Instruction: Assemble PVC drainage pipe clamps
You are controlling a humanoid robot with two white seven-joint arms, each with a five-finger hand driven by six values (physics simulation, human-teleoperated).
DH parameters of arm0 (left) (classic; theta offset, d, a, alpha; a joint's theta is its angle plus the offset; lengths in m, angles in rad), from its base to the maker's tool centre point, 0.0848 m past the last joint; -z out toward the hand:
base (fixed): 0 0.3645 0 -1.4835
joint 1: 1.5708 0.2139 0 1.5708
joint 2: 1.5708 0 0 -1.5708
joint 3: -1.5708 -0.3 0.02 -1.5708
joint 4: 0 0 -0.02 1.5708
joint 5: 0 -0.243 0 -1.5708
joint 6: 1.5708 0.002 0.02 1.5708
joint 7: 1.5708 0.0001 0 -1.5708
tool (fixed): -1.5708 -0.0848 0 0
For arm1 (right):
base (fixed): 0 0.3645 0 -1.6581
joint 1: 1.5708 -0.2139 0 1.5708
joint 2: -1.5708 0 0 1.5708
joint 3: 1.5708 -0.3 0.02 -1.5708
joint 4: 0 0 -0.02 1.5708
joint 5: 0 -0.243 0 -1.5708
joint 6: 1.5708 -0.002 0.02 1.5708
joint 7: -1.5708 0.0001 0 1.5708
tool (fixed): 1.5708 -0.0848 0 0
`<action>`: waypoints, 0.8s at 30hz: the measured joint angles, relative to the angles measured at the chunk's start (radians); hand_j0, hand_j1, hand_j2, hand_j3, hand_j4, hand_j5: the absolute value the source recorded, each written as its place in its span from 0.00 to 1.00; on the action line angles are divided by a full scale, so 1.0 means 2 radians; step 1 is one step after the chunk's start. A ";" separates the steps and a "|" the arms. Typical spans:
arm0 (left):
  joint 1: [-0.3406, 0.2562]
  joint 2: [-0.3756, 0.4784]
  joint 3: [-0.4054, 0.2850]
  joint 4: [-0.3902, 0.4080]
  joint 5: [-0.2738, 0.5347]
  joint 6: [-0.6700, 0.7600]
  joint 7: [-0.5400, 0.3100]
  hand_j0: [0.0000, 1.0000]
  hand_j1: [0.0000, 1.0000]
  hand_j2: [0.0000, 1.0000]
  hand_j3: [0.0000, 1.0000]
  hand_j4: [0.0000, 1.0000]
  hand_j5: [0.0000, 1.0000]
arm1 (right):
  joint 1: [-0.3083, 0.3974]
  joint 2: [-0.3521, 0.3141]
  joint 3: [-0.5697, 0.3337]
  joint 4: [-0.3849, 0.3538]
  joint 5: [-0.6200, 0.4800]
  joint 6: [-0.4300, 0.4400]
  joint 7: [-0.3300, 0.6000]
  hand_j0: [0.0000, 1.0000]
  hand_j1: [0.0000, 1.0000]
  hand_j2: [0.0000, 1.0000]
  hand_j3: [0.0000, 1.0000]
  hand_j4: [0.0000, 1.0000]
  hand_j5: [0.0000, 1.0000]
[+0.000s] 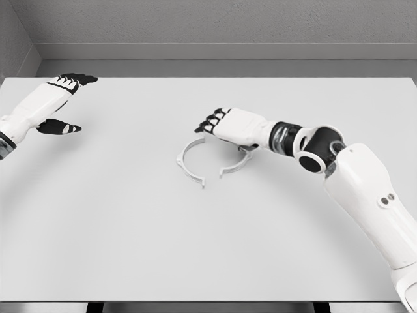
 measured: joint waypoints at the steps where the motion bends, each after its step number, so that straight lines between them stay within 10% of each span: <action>1: 0.000 0.000 0.000 0.000 0.000 0.000 0.000 1.00 1.00 1.00 1.00 1.00 1.00 | 0.010 0.000 -0.008 -0.011 -0.001 0.000 0.000 1.00 1.00 1.00 1.00 1.00 1.00; 6: 0.000 0.000 0.000 0.000 0.000 0.000 0.000 1.00 1.00 1.00 1.00 1.00 1.00 | 0.008 0.008 -0.060 -0.027 -0.003 0.001 -0.001 1.00 1.00 1.00 1.00 1.00 1.00; 15: 0.000 -0.003 0.000 0.000 0.000 0.000 0.000 1.00 1.00 1.00 1.00 1.00 1.00 | -0.055 0.049 -0.104 0.136 0.005 0.008 -0.004 1.00 1.00 1.00 1.00 1.00 1.00; 24: -0.001 -0.009 -0.001 0.002 -0.001 0.000 0.000 1.00 1.00 1.00 1.00 1.00 1.00 | -0.086 0.084 -0.073 0.219 0.031 0.019 -0.004 1.00 1.00 1.00 1.00 1.00 1.00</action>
